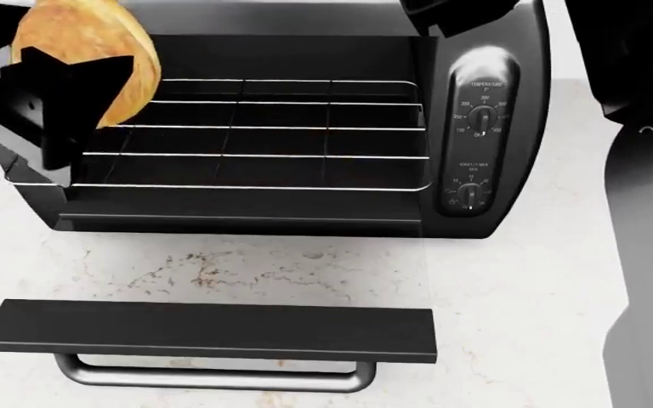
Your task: Pick the bread from the rack and place it on the plate on the counter.
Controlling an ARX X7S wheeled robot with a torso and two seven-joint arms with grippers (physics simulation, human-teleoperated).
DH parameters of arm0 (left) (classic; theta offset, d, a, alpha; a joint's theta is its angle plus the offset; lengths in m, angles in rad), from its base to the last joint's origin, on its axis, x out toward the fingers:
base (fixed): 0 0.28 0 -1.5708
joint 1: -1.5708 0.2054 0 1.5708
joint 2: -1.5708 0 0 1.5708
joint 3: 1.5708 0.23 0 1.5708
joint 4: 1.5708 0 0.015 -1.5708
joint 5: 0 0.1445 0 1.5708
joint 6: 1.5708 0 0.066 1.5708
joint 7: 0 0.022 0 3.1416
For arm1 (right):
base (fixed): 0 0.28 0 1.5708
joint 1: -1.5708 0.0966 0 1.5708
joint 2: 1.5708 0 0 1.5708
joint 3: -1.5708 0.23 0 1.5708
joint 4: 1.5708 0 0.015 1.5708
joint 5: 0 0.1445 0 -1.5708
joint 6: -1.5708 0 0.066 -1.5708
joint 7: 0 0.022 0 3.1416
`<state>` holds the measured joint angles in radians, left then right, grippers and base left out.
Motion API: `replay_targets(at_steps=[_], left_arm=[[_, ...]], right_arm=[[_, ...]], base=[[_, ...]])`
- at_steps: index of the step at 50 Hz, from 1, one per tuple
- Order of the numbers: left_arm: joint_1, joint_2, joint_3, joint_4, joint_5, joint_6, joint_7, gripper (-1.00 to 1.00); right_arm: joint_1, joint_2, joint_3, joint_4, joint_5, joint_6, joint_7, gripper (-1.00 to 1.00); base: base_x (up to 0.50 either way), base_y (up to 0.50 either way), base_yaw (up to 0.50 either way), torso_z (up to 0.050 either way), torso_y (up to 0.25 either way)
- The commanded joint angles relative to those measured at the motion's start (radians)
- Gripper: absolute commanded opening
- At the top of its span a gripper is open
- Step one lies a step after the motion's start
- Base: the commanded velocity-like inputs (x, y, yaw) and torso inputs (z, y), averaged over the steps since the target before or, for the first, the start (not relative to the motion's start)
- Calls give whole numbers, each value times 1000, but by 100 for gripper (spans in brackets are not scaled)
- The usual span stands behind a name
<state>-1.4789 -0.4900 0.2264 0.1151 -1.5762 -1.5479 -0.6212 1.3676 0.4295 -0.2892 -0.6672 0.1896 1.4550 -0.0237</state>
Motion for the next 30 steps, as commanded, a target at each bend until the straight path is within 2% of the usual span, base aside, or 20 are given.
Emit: replay_targets(at_steps=[1, 18, 24, 27, 30], left_arm=[[-75, -108, 17, -30, -253, 33, -222, -100], [-71, -209, 26, -47, -78, 79, -153, -100], [-70, -237, 42, -53, 2, 105, -106, -100], [-54, -265, 47, -58, 72, 142, -41, -100], [-52, -278, 34, -53, 56, 144, -70, -100]], right_arm=[[-2, -19, 28, -12, -13, 12, -17, 100], [4, -22, 26, -20, -6, 20, -12, 100], [14, -21, 24, -24, -2, 29, -12, 100], [21, -18, 23, -24, 0, 34, -13, 100], [25, -20, 21, -23, 1, 34, -12, 100]], base=[[0, 0, 0, 0, 0], [0, 0, 0, 0, 0], [0, 0, 0, 0, 0], [0, 0, 0, 0, 0], [0, 0, 0, 0, 0]])
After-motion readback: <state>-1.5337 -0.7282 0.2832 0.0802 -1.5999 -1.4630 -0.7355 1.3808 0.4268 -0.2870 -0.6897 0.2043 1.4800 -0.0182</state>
